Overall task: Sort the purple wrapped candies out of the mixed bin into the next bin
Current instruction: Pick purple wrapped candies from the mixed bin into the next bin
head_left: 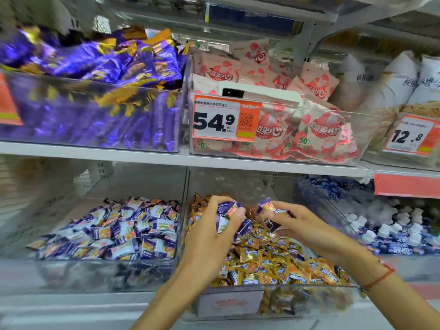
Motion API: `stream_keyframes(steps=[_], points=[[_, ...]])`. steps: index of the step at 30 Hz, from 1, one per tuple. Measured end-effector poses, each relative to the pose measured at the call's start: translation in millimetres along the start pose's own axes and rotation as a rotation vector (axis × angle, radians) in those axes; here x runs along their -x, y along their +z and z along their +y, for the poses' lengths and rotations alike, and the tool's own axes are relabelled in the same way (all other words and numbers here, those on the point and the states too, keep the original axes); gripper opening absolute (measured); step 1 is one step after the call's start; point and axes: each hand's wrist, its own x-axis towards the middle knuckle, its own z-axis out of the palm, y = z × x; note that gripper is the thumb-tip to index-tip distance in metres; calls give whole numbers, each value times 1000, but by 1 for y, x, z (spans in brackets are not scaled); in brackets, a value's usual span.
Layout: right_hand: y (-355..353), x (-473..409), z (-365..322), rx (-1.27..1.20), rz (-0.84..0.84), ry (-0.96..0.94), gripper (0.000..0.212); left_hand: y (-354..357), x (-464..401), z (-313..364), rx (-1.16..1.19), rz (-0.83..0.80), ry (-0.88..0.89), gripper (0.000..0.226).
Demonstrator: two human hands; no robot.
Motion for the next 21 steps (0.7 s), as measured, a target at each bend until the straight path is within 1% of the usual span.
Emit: stream_keyframes(steps=[1,2,3,4,5,7,9,10,11,12,13,15,16,17,18,19,21], points=[[11,-1,-7,11,13,3,38,-13,8,4,14,26,14,38],[26,-1,-15,41,24,-5,36,-29,17,6,16,90,29,37],[42,-2,-23,96,37,-45,31,-46,25,4,-3,196,46,38],[60,-3,-33,149,44,-130,25,-63,31,1,-35,321,51,38],[79,-5,-43,200,47,-255,23,-79,36,-3,-67,450,44,36],[116,-16,-60,344,33,-509,24,-103,37,-14,-113,660,0,26],[149,-36,-71,561,32,-665,29,-120,32,-24,-179,765,-66,17],[164,-46,-75,670,46,-691,32,-126,28,-29,-232,768,-97,15],[175,-57,-77,768,52,-684,35,-131,22,-37,-295,738,-130,17],[184,-66,-78,849,35,-653,39,-135,17,-45,-351,673,-166,21],[188,-74,-79,922,-16,-593,44,-138,11,-55,-390,578,-209,31],[188,-81,-77,1015,-167,-453,53,-143,3,-68,-418,334,-287,58],[184,-79,-75,1029,-200,-420,54,-143,1,-70,-428,229,-307,68],[177,-73,-71,1014,-191,-424,53,-143,0,-71,-454,164,-307,73],[169,-64,-68,969,-158,-451,50,-142,1,-72,-482,160,-275,72],[160,-54,-63,908,-116,-487,46,-140,2,-73,-503,212,-222,66],[138,-33,-51,795,-22,-560,39,-131,5,-66,-493,373,-95,43]])
